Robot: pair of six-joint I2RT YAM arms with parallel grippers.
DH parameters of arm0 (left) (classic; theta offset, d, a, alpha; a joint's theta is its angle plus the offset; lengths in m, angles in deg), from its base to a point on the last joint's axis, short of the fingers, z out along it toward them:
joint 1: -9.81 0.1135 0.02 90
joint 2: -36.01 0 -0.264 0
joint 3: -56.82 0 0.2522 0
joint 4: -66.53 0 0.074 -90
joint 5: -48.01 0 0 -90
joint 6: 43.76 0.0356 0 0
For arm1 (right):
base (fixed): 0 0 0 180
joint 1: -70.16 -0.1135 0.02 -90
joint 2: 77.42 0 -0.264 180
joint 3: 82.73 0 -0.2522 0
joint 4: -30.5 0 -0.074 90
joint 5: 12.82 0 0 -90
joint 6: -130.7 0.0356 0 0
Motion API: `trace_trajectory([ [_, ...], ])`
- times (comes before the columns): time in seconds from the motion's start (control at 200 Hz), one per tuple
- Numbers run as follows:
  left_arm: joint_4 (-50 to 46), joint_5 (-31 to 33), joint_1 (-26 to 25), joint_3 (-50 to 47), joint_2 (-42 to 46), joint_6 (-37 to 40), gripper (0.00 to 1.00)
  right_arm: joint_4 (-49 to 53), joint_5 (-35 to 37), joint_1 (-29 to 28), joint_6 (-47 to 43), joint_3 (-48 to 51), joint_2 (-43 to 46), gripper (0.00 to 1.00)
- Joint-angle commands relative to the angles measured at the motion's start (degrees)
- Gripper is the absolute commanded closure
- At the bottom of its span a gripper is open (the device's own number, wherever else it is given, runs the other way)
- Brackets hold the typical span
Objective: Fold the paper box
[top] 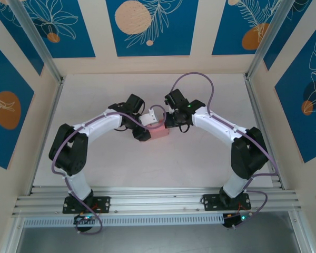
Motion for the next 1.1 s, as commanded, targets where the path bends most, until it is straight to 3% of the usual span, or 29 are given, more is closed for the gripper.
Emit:
trace_trajectory([
  [0.0,2.08,-1.8,0.14,-2.31,3.03,-0.88,0.29,5.78,2.26,-0.43,0.27,1.25,-1.29,0.99],
  [0.25,6.8,-2.05,0.64,-5.22,9.85,-4.58,0.12,6.82,2.76,-1.12,0.77,0.56,-1.34,0.99],
  [0.42,8.31,-2.63,0.66,-7.67,15.72,-9.02,0.12,7.53,2.66,-1.38,0.82,-0.73,-1.94,0.99],
  [0.535,8.15,2.37,0.67,-8.76,19.69,-15.43,0.2,8.27,2.87,-1.64,0.87,-1.69,-2.48,0.99],
  [0.69,0.53,11.68,0.64,-7.17,22.2,-22.88,0.32,8.69,2.74,-2.15,0.9,-2.7,-2.99,0.99],
  [0.945,-9.78,15.84,0.68,-5.91,22.11,-28.04,0.49,9.5,3.17,-2.89,0.98,-3.87,-3.78,0.99],
  [1.095,-8.46,14.63,0.64,-6.34,21.8,-29.92,0.54,9.76,3.11,-3.05,0.9,-4.3,-4.21,0.99],
])
